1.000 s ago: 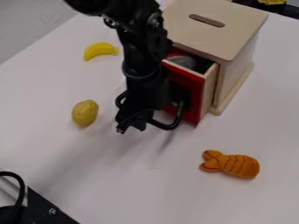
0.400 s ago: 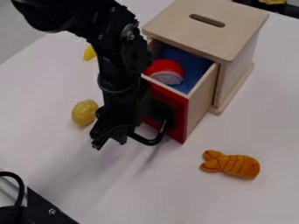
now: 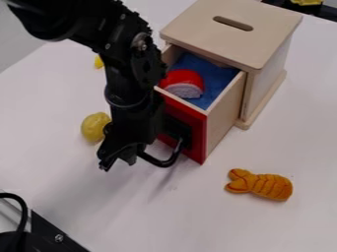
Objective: Open the drawer
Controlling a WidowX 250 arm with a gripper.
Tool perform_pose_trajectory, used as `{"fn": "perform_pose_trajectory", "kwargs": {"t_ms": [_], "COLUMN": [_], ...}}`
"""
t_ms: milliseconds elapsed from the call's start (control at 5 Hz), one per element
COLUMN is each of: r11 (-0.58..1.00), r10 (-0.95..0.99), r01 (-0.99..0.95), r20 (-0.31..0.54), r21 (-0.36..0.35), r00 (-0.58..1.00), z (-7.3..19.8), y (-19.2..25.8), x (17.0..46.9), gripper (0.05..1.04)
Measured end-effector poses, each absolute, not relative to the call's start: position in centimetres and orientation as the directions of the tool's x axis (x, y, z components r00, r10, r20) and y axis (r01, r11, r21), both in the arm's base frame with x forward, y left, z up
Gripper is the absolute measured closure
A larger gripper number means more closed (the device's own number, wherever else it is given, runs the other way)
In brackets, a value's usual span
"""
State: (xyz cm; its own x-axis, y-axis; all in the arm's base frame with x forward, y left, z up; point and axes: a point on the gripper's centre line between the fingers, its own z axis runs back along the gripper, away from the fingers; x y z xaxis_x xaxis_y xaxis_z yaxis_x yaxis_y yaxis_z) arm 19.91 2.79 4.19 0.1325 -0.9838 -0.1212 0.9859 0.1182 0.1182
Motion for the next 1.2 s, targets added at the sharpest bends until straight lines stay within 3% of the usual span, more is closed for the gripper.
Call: {"fn": "perform_pose_trajectory", "kwargs": {"t_ms": [400, 600, 1000, 1200], "r11": [0.133, 0.146, 0.163, 0.184], "r10": [-0.982, -0.983, -0.986, -0.979], "r01": [0.981, 0.974, 0.952, 0.934], "r20": [-0.116, -0.089, 0.0, -0.024], "r21": [0.14, 0.175, 0.26, 0.306], "r00": [0.149, 0.163, 0.169, 0.201], "z": [4.5, 5.8, 11.3, 12.6], "y": [2.7, 2.2, 1.4, 2.0], "x": [20.5, 20.8, 21.3, 21.2], "gripper": [0.125, 0.084, 0.084, 0.084]}}
